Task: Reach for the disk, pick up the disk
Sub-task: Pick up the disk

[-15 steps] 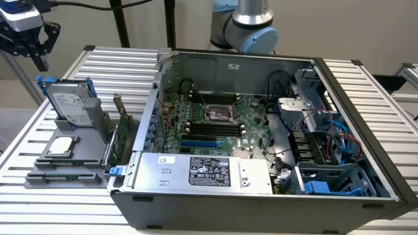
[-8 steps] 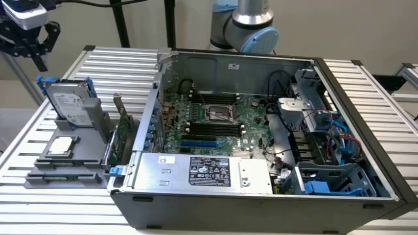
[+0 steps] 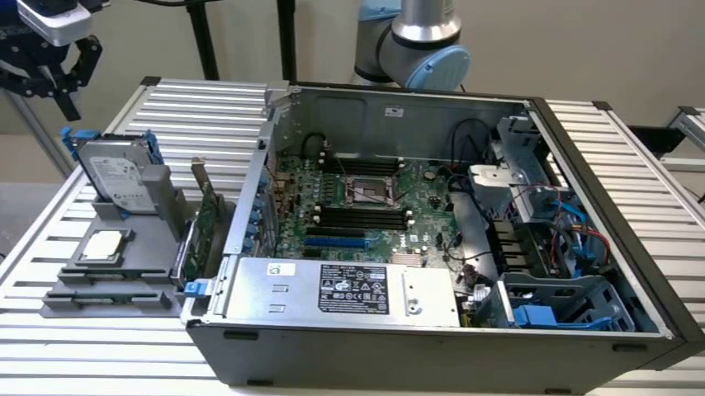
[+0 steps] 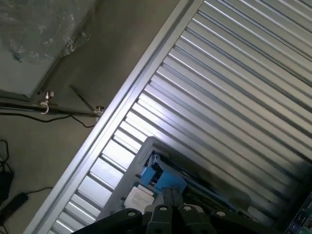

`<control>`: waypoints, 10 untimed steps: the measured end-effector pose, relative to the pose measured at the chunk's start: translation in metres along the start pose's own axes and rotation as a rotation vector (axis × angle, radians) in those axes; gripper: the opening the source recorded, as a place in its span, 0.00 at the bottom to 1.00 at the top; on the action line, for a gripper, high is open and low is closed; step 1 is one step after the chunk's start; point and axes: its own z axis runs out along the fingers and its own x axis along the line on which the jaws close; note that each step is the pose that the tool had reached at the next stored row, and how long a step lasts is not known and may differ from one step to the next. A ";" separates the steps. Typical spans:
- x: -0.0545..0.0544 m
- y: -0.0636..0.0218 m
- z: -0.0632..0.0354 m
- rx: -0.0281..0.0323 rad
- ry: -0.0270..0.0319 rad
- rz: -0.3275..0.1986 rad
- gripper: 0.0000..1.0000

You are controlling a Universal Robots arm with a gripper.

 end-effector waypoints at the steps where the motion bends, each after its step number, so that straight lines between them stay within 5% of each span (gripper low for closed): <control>1: 0.000 0.0000 0.0000 0.0000 0.0005 -0.018 0.11; 10: 0.000 0.0000 0.0000 0.0001 0.0051 -0.182 0.11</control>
